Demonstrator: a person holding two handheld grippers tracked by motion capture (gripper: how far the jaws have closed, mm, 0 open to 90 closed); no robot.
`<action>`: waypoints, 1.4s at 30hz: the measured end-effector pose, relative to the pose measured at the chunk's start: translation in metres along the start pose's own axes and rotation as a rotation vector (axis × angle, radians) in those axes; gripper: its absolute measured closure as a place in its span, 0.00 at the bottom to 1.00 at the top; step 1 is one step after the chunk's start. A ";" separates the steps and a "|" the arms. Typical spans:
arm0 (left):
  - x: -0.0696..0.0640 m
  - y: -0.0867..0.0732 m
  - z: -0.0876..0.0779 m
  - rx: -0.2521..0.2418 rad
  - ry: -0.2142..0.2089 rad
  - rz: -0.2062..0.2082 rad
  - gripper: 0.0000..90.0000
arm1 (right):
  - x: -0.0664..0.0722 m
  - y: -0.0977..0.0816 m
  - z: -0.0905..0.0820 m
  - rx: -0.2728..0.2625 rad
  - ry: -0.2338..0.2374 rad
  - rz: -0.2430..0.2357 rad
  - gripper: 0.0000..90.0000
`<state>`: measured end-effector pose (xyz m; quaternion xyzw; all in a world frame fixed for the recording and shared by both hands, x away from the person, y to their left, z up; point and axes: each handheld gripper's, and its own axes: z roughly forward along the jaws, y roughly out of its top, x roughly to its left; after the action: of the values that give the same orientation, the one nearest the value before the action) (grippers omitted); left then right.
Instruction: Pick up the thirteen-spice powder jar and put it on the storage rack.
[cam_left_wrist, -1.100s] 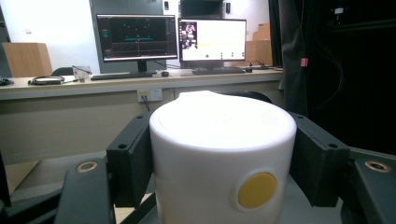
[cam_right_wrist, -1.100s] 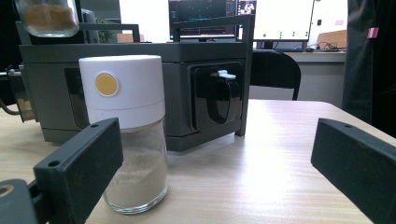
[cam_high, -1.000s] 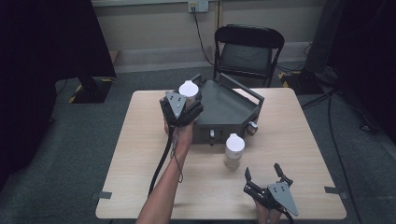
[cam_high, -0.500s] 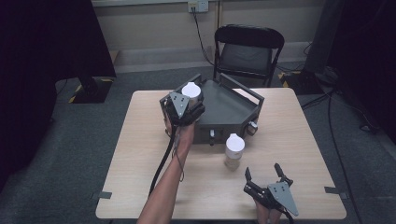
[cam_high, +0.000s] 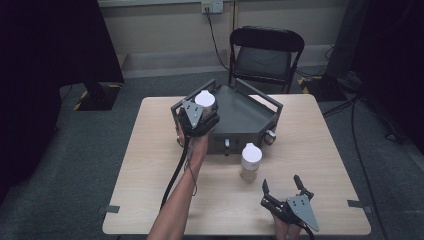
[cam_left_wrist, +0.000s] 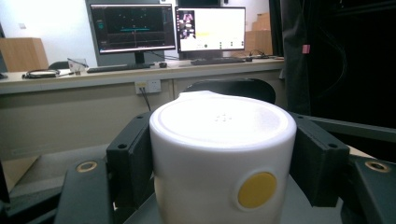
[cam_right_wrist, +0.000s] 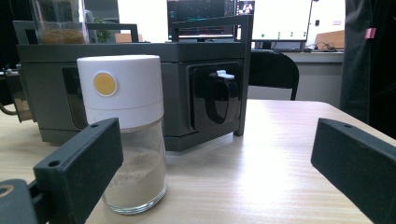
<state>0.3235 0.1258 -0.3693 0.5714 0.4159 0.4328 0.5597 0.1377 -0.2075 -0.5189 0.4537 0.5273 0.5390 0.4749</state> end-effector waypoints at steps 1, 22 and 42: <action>0.000 -0.001 0.000 -0.002 0.000 0.001 0.35 | 0.000 0.000 0.000 0.000 0.000 0.001 0.01; -0.005 -0.008 -0.003 -0.026 0.029 -0.017 0.34 | 0.001 0.000 0.000 0.001 -0.003 -0.001 0.01; 0.008 0.000 -0.014 -0.028 -0.031 -0.130 0.00 | -0.001 0.000 0.000 0.002 0.005 -0.001 0.01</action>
<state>0.3124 0.1377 -0.3690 0.5421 0.4371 0.3925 0.6008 0.1379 -0.2083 -0.5186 0.4525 0.5292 0.5395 0.4734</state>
